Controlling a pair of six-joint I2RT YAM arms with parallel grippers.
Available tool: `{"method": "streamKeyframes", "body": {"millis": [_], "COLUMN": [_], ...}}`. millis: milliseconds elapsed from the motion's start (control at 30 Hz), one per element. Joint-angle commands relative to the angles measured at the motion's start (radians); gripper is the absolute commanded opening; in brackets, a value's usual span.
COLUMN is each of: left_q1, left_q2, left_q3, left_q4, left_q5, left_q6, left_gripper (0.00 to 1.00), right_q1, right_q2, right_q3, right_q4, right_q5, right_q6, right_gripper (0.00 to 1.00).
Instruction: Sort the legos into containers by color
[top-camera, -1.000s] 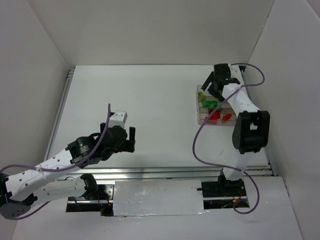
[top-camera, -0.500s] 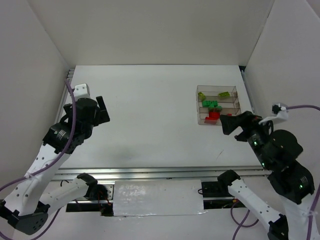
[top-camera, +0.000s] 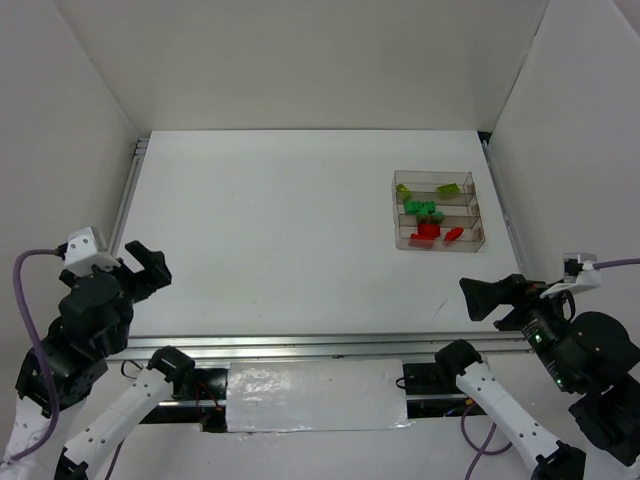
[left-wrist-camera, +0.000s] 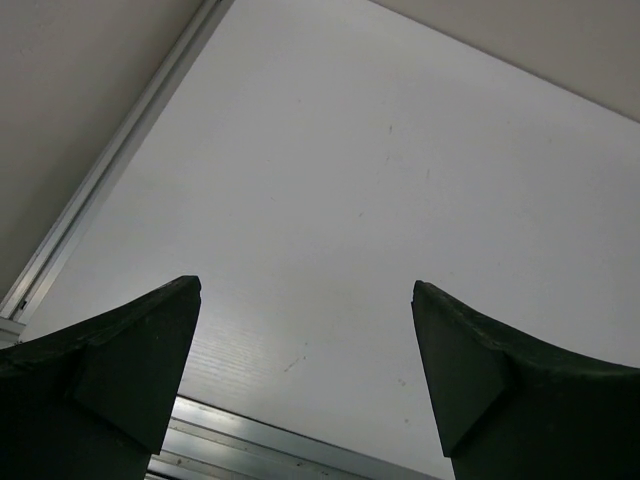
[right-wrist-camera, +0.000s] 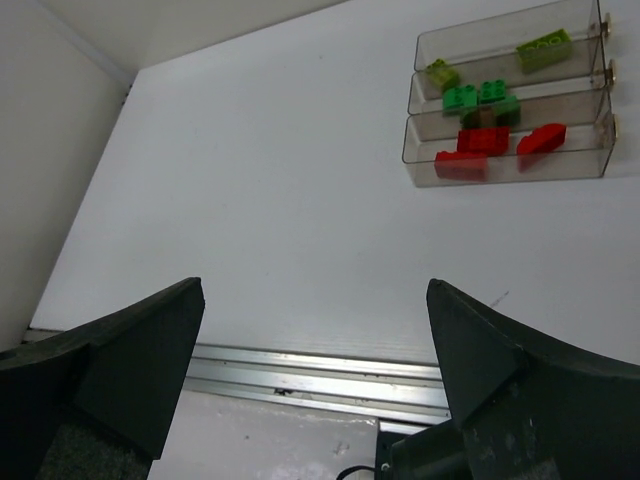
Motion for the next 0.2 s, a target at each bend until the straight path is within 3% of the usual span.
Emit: {"method": "streamKeyframes", "body": {"millis": [0,167], "left_q1": [0.003,0.003], "left_q2": [0.015,0.026], "left_q3": [-0.031,-0.049], "left_q4": [-0.014,0.003], "left_q5": [-0.015,0.002], "left_q6": [0.008,0.015], "left_gripper": [1.0,1.0], "right_q1": [0.0,0.0], "right_q2": [-0.005,-0.01], "right_q3": [-0.01,-0.038], "right_q4": [-0.01,0.016], "right_q5": [-0.018,-0.037], "right_q6": [-0.015,-0.004], "right_gripper": [1.0,1.0]}}
